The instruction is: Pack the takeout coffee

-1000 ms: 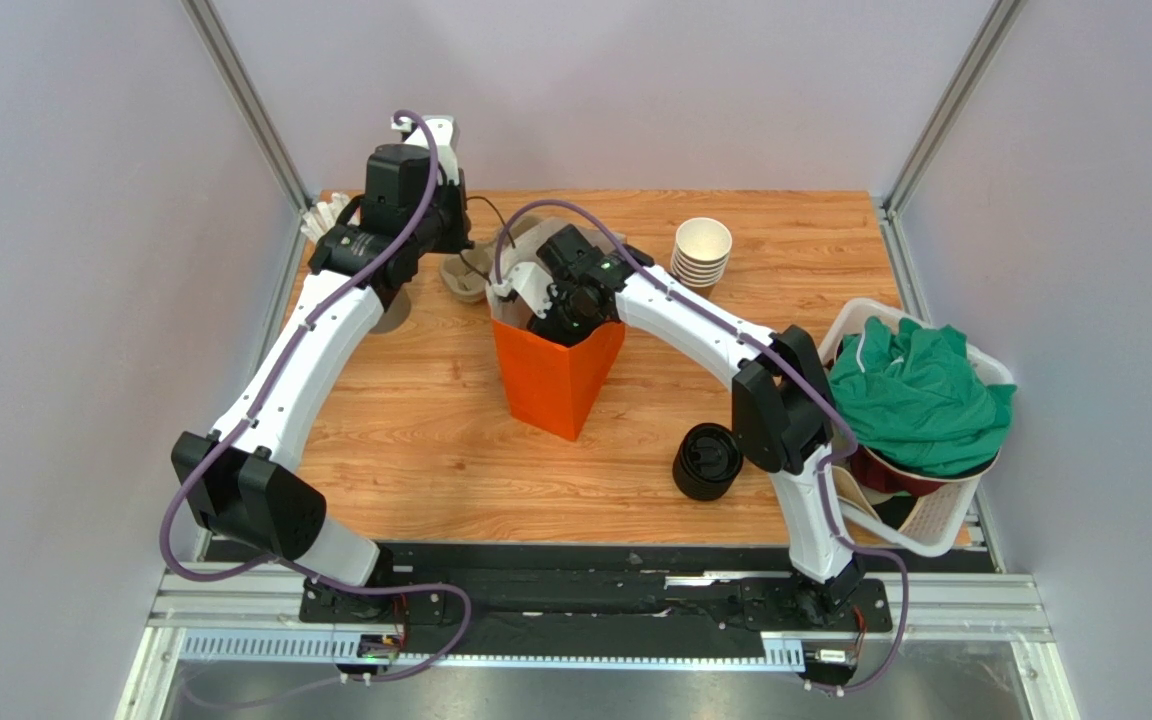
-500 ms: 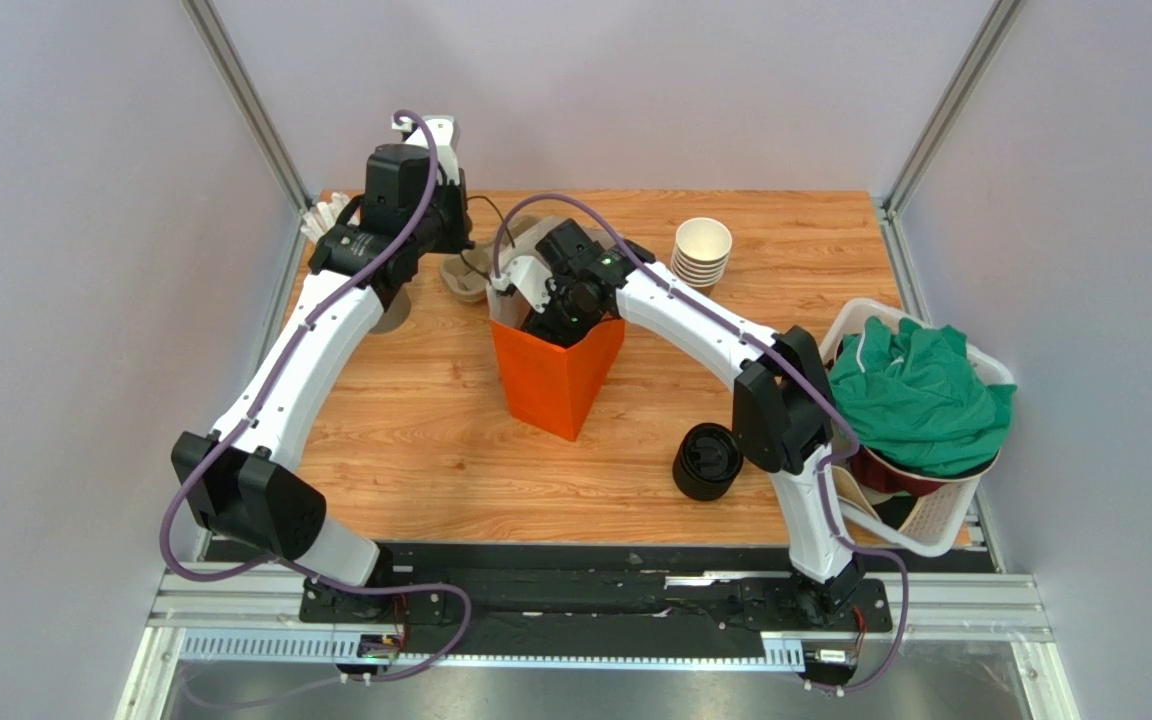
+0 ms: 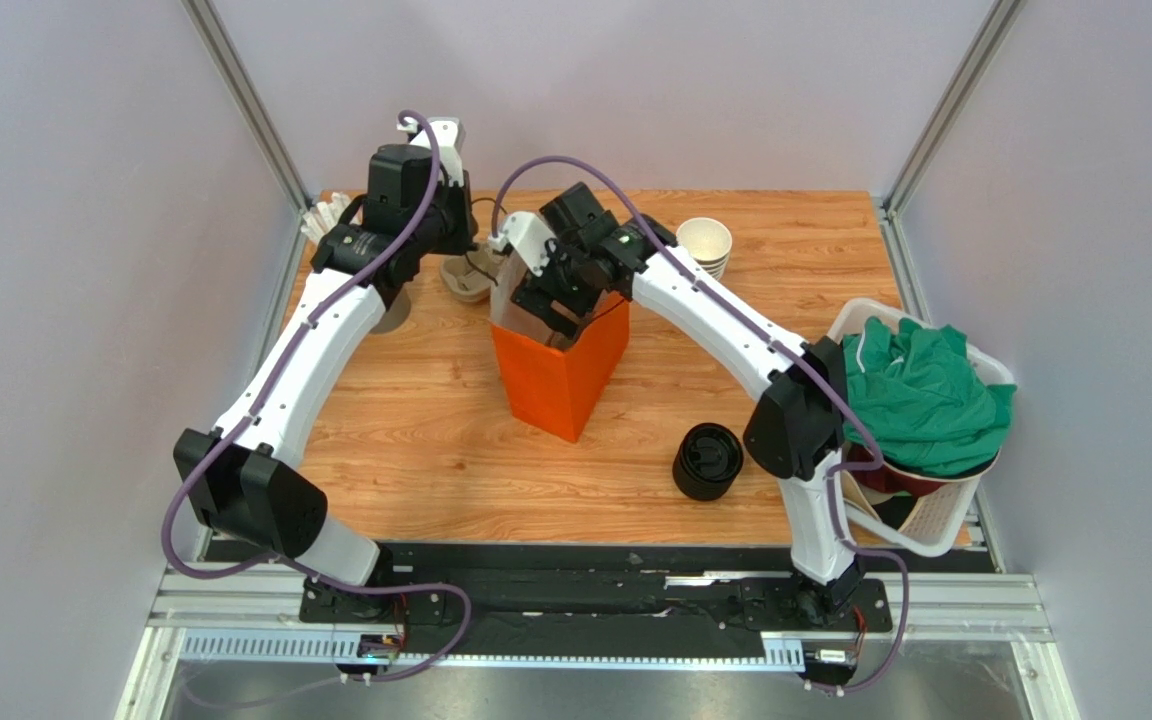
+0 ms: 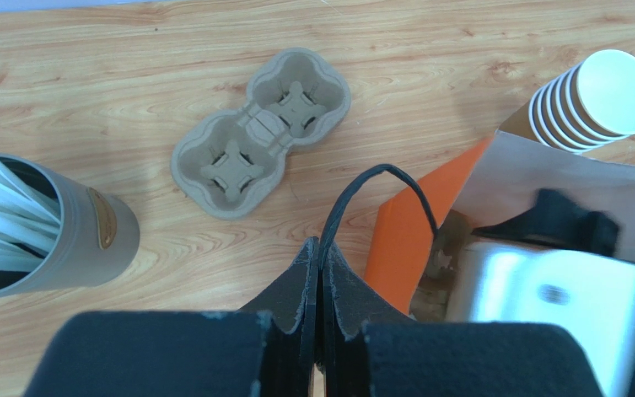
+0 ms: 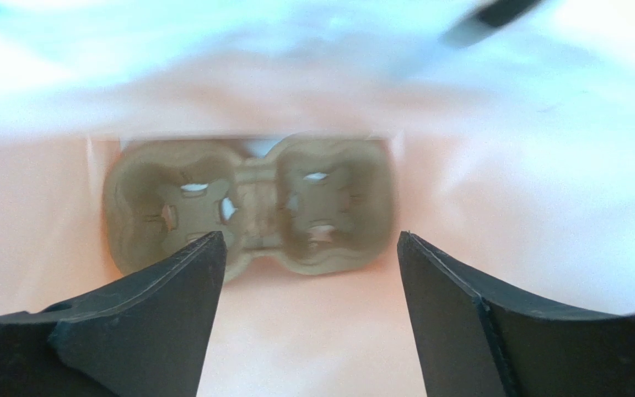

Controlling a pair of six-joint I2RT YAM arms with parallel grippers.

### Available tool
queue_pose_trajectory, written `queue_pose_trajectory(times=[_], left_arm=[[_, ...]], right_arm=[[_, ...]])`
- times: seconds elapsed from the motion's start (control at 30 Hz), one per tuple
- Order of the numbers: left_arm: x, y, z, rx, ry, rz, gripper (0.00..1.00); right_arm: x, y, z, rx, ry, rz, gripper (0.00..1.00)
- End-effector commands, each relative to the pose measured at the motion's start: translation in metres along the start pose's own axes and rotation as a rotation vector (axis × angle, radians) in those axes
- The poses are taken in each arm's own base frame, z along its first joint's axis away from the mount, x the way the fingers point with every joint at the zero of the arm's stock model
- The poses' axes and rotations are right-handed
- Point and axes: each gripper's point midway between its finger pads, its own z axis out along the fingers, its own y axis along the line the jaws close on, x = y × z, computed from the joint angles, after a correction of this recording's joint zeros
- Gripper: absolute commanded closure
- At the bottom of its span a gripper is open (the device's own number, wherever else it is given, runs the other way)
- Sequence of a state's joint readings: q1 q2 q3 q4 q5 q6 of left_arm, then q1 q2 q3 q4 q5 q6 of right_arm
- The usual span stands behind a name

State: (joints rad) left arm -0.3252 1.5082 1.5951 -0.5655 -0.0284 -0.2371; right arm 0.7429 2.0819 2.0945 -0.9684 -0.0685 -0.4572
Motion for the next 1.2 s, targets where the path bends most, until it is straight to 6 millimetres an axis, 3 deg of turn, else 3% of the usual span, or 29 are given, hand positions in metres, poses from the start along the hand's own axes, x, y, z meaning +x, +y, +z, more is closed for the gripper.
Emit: queue_pose_trajectory(times=[0.0, 0.1, 0.13, 0.23, 0.4, 0.57, 0.63, 0.83, 1.1, 1.17], left_arm=[[-0.006, -0.004, -0.003, 0.022, -0.010, -0.007, 0.97], [-0.006, -0.008, -0.004, 0.045, -0.007, -0.004, 0.96], [-0.005, -0.008, -0.004, 0.046, -0.007, -0.002, 0.96], [-0.006, -0.011, -0.005, 0.063, -0.006, 0.006, 0.94], [-0.006, -0.013, -0.006, 0.080, -0.006, 0.013, 0.91], [-0.004, -0.014, -0.005, 0.086, -0.002, 0.018, 0.89], [-0.004, -0.014, -0.005, 0.088, 0.000, 0.020, 0.89], [-0.006, -0.015, -0.005, 0.092, -0.004, 0.023, 0.89], [-0.008, -0.013, -0.004, 0.085, -0.009, 0.047, 0.89], [-0.007, -0.013, -0.003, 0.088, -0.006, 0.055, 0.89]], right_arm=[[-0.072, -0.034, -0.109, 0.183, -0.282, -0.024, 0.17], [-0.089, -0.041, -0.144, 0.232, -0.367, -0.006, 0.15], [-0.096, -0.042, -0.163, 0.247, -0.404, -0.001, 0.15], [-0.101, -0.042, -0.192, 0.268, -0.448, -0.011, 0.15], [-0.090, -0.048, -0.227, 0.339, -0.434, -0.071, 0.13], [-0.066, -0.035, -0.257, 0.321, -0.390, -0.201, 0.14], [-0.052, -0.021, -0.250, 0.255, -0.355, -0.240, 0.16], [-0.017, -0.018, -0.239, 0.227, -0.270, -0.287, 0.21], [0.000, -0.018, -0.215, 0.194, -0.219, -0.322, 0.31], [0.002, -0.021, -0.208, 0.196, -0.216, -0.320, 0.41]])
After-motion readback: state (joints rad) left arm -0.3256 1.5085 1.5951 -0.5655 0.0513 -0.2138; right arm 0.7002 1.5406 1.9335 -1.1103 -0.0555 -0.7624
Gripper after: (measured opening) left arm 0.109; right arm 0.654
